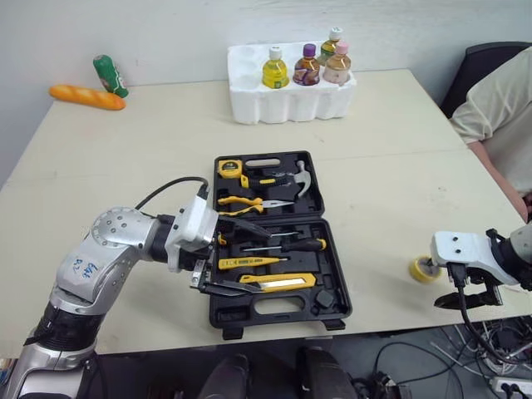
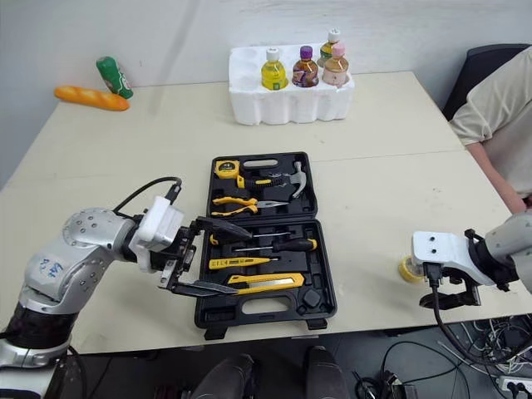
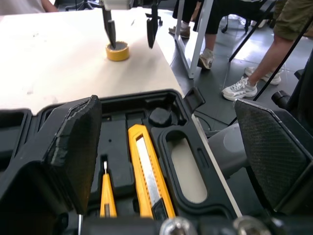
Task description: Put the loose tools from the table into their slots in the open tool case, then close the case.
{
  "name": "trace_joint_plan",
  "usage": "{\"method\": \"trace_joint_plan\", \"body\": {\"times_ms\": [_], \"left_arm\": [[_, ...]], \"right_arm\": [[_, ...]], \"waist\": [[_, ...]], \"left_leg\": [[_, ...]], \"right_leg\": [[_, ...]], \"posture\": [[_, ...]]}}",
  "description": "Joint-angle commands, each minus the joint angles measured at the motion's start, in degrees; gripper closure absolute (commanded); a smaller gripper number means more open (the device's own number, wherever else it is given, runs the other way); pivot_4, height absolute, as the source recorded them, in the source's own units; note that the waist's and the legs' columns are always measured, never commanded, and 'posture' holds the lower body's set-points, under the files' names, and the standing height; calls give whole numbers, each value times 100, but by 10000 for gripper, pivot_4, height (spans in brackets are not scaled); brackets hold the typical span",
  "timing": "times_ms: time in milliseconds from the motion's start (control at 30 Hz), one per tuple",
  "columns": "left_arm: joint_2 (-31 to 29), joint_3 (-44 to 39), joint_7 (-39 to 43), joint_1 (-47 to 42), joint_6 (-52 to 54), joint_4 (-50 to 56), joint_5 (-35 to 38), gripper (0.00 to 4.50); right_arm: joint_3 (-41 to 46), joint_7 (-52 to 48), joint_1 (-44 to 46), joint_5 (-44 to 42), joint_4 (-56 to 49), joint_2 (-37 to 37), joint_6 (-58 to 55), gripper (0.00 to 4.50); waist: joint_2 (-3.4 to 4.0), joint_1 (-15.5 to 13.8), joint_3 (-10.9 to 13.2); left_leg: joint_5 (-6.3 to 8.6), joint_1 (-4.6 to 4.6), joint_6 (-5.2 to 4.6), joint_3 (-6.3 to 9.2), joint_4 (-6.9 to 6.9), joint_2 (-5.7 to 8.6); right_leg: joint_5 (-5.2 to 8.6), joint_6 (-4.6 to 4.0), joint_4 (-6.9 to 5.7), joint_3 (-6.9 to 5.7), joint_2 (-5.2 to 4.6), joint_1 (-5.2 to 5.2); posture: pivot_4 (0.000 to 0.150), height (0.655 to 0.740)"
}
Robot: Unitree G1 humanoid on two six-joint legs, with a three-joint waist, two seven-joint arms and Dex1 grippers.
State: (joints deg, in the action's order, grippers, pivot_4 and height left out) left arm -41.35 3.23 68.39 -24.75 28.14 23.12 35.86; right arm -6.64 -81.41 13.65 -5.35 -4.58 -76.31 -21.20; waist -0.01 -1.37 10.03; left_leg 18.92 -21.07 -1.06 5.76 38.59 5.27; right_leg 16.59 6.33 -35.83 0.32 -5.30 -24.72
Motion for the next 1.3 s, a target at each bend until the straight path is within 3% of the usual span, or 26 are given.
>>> {"method": "trace_joint_plan", "body": {"times_ms": [33,133,233,433,567,700,867,1133,1300], "left_arm": [[-38,-92,-179,-265,289,266,217,0],[17,-30,-283,-497,483,267,261,0],[54,30,-321,-641,592,272,259,0],[57,40,-276,-756,647,219,233,0],[61,-5,-276,-722,687,146,268,0],[-180,91,-134,-498,514,174,-41,0],[-642,62,116,-174,486,361,-96,0],[-1253,-73,498,59,480,190,-50,0],[-1217,-86,371,78,496,241,-44,0]], "right_arm": [[-124,-34,171,133,136,134,70,1260],[-208,84,275,244,352,304,209,1260],[-194,285,337,471,573,375,576,13123],[36,241,230,221,440,431,508,43710],[342,121,73,-117,26,391,476,44796],[697,27,256,-1308,-1129,784,-265,44796],[308,372,621,-1972,-2176,1439,-1050,44796],[-591,705,819,-1622,-2397,2044,-1073,44796],[-830,781,556,-1339,-2365,2027,-842,44796]], "waist": [[0,0,0],[0,0,0],[-1,6,0],[-1,-1,0],[-1,-3,0],[-1,35,1],[-2,1,1],[-8,-26,4],[-8,-11,4]], "left_leg": [[0,-1,0,0,2,1],[0,-1,0,0,4,3],[0,2,0,-1,5,4],[0,0,1,0,5,3],[0,0,1,0,6,3],[1,2,2,-1,3,-1],[3,0,6,6,1,-8],[6,-6,-3,12,10,7],[6,-5,-3,11,6,3]], "right_leg": [[0,0,0,0,0,-1],[0,0,-1,1,-1,1],[0,0,-1,3,0,3],[0,0,0,1,0,2],[0,0,-1,1,0,2],[0,0,-2,3,3,0],[1,-2,2,-1,9,0],[0,0,10,-5,-6,7],[0,-1,8,-5,-3,5]], "posture": [[1500,7374],[1500,7374],[1500,7374],[1500,7374],[1500,7374],[1500,7374],[1500,7374],[1500,7374],[1500,7374]]}}
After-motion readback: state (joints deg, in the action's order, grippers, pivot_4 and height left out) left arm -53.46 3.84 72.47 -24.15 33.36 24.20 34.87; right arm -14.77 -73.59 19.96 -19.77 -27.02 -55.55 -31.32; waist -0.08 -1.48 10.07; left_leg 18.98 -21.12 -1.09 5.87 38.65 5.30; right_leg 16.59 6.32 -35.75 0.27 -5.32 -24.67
